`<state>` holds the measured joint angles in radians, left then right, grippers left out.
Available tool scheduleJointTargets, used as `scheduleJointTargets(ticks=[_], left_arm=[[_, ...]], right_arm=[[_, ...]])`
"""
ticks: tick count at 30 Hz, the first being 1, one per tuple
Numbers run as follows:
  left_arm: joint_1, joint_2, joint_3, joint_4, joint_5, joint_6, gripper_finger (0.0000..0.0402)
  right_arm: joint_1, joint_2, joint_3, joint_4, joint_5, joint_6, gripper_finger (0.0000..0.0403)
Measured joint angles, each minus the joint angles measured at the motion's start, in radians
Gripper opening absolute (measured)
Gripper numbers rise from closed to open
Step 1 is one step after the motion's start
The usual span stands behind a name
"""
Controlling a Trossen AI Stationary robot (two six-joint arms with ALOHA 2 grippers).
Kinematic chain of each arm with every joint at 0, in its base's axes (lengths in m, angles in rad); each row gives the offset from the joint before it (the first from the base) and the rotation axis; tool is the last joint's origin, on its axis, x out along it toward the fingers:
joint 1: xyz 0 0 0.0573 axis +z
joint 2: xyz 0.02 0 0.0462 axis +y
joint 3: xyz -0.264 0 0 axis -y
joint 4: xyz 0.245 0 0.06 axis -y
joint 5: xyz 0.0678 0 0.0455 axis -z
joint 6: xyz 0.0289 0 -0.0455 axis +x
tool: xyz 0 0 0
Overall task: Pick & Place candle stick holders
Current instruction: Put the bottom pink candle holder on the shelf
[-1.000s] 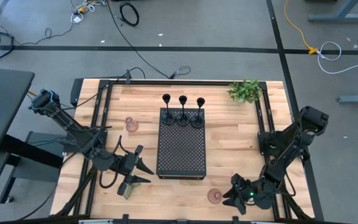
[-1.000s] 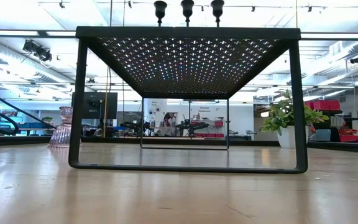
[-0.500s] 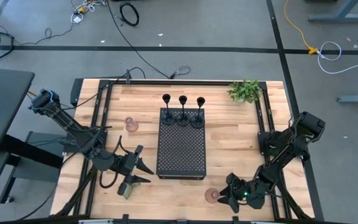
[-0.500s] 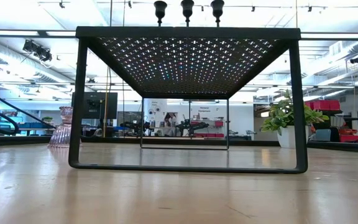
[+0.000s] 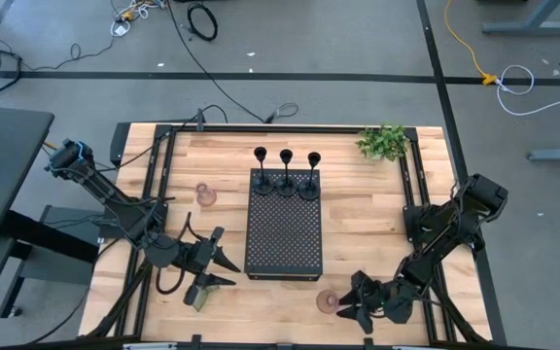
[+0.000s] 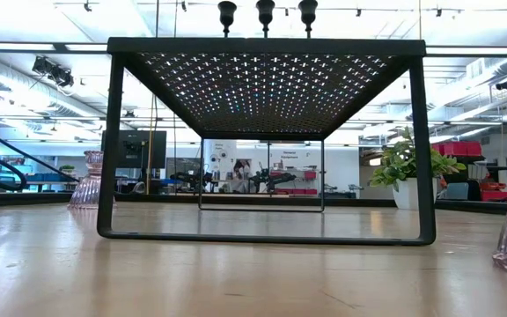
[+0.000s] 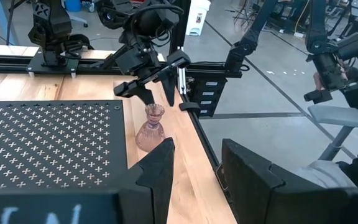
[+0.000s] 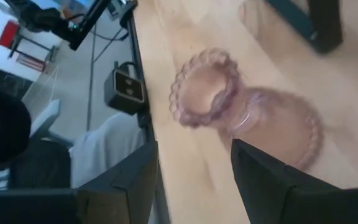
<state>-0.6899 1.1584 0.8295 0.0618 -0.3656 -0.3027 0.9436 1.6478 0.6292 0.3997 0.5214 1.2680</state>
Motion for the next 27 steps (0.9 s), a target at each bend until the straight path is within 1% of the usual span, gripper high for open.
scheduleJointTargets(ticks=[4, 10, 13, 14, 17, 19, 21, 23, 26, 27], left_arm=[[0.0, 0.0, 0.0, -0.001, 0.0, 0.0, 0.0138], [0.0, 0.0, 0.0, -0.001, 0.0, -0.001, 0.0138], [0.0, 0.0, 0.0, -0.001, 0.0, 0.0, 0.0138], [0.0, 0.0, 0.0, 0.0, 0.0, 0.0, 0.0138], [0.0, 0.0, 0.0, 0.0, 0.0, 0.0, 0.0138], [0.0, 0.0, 0.0, 0.0, 0.0, 0.0, 0.0138], [0.0, 0.005, 0.0, -0.001, 0.0, -0.001, 0.0138], [-0.003, 0.008, 0.0, -0.014, 0.0, 0.0, 0.0138], [-0.01, 0.012, -0.001, -0.015, -0.001, 0.0, 0.0138], [-0.01, 0.017, -0.001, -0.012, -0.002, 0.0, 0.0138]], right_arm=[[0.0, 0.0, 0.0, 0.023, -0.076, 0.022, 0.0204], [0.001, 0.0, 0.0, 0.038, -0.087, 0.004, 0.0204], [-0.001, 0.0, 0.0, 0.013, -0.111, -0.007, 0.0204], [-0.001, 0.0, 0.0, 0.006, -0.101, -0.026, 0.0204], [0.009, 0.013, 0.0, 0.035, 0.013, -0.068, 0.0204], [0.015, 0.018, 0.0, 0.03, 0.047, -0.123, 0.0204], [0.026, 0.018, 0.0, 0.034, 0.08, -0.138, 0.0204], [0.044, 0.018, 0.002, 0.03, 0.136, -0.163, 0.0202], [0.066, 0.018, 0.044, -0.023, 0.223, -0.207, 0.0193], [0.068, 0.021, 0.067, -0.059, 0.234, -0.215, 0.0189]])
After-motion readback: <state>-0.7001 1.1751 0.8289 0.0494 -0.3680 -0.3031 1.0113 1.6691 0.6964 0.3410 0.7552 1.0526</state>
